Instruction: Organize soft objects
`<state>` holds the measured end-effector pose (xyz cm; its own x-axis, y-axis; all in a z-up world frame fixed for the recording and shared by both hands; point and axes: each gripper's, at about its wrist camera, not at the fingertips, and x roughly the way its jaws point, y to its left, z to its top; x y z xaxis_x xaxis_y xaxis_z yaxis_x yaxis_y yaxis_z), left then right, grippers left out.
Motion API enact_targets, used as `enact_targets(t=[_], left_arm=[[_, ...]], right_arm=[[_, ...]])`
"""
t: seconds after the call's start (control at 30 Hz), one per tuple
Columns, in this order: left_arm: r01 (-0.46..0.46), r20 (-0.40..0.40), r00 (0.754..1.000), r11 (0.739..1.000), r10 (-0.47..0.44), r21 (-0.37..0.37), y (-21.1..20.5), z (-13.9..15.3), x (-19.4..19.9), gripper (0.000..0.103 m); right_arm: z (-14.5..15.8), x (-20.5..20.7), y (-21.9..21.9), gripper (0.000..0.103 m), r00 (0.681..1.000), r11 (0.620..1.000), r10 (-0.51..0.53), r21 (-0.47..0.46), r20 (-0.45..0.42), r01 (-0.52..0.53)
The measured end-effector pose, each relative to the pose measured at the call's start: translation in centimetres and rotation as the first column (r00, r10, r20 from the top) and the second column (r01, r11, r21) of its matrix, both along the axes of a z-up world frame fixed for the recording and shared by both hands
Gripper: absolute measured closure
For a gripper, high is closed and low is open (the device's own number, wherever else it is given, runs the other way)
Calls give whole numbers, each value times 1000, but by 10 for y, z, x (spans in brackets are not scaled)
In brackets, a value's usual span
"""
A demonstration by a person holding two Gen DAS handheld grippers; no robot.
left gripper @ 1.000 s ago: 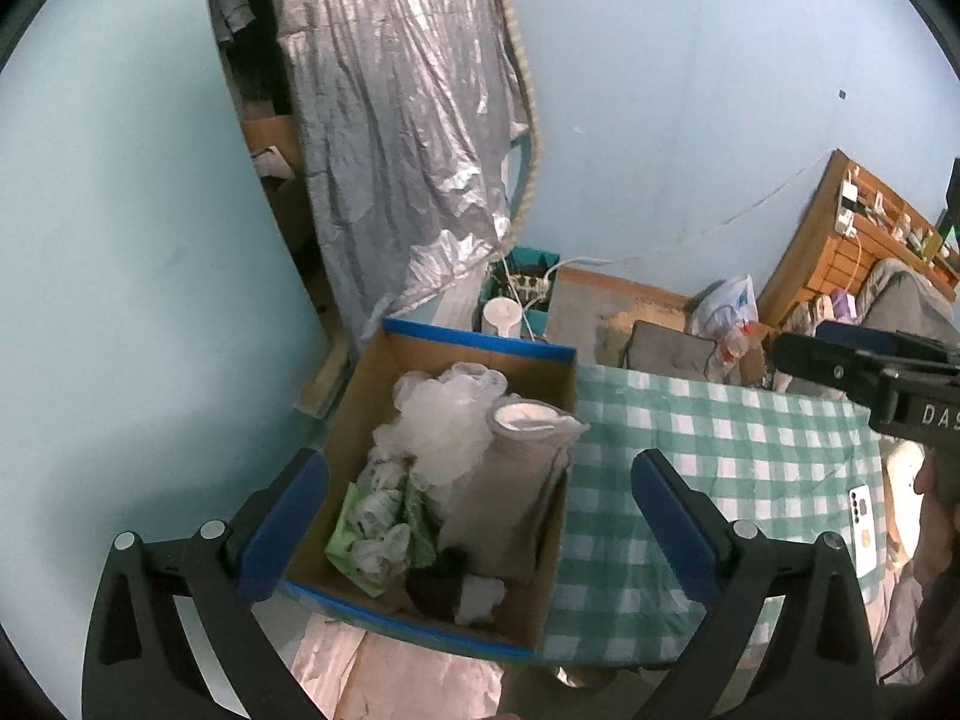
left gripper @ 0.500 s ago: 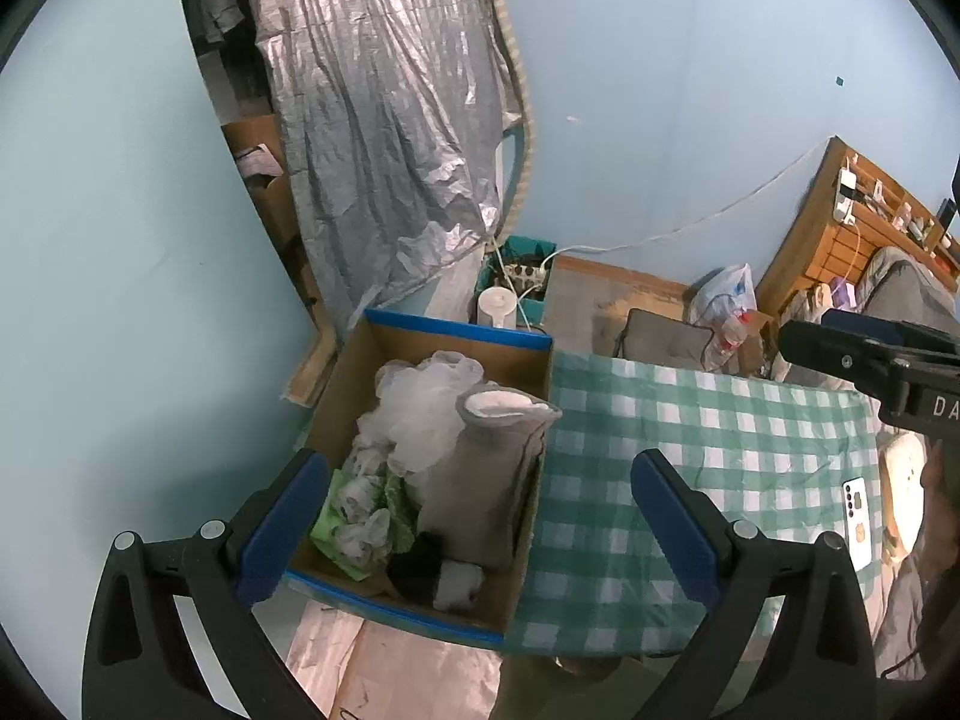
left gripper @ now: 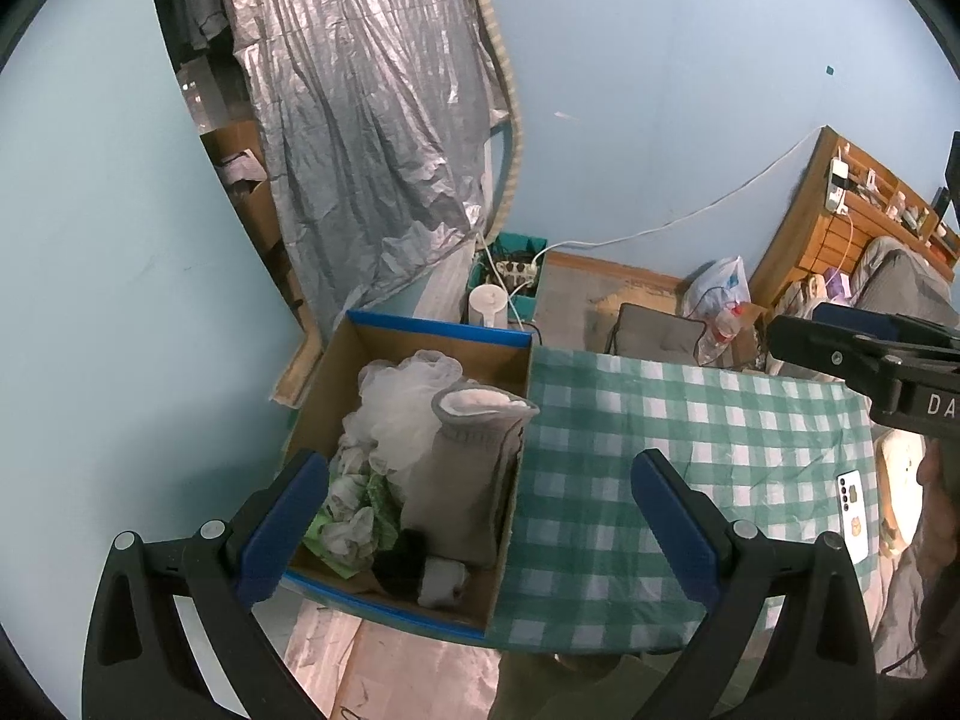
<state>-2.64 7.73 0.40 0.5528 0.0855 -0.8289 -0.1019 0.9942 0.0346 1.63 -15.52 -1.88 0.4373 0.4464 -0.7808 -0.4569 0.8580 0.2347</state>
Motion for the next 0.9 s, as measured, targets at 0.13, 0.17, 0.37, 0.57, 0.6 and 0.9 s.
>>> enact_targets(t=[0.13,0.17,0.37,0.57,0.6,0.9], left_arm=[[-1,-3,1000,1000,1,-1,-1,0,1,1],[-1,-2,1000,1000,1,-1,-1,0,1,1],[-2,-12,1000,1000,2,7,-5,-3,3,1],[-12,-11,1000,1000,13,10,-6,-4,3,1],[-15,-10,1000,1000,16,10,-6,-5,3,1],[-36,-12,999,999,36,16,-6,-5,4,1]], right_arm=[[0,0,0,27,1000,1000,2,1,-1,-2],[0,0,-1,27,1000,1000,1,4,-3,-1],[-1,0,-2,27,1000,1000,1,7,-2,-1],[-3,0,-3,27,1000,1000,7,10,-1,-7],[-3,0,-3,27,1000,1000,9,10,-1,-9],[-4,8,3,27,1000,1000,27,13,-12,-27]])
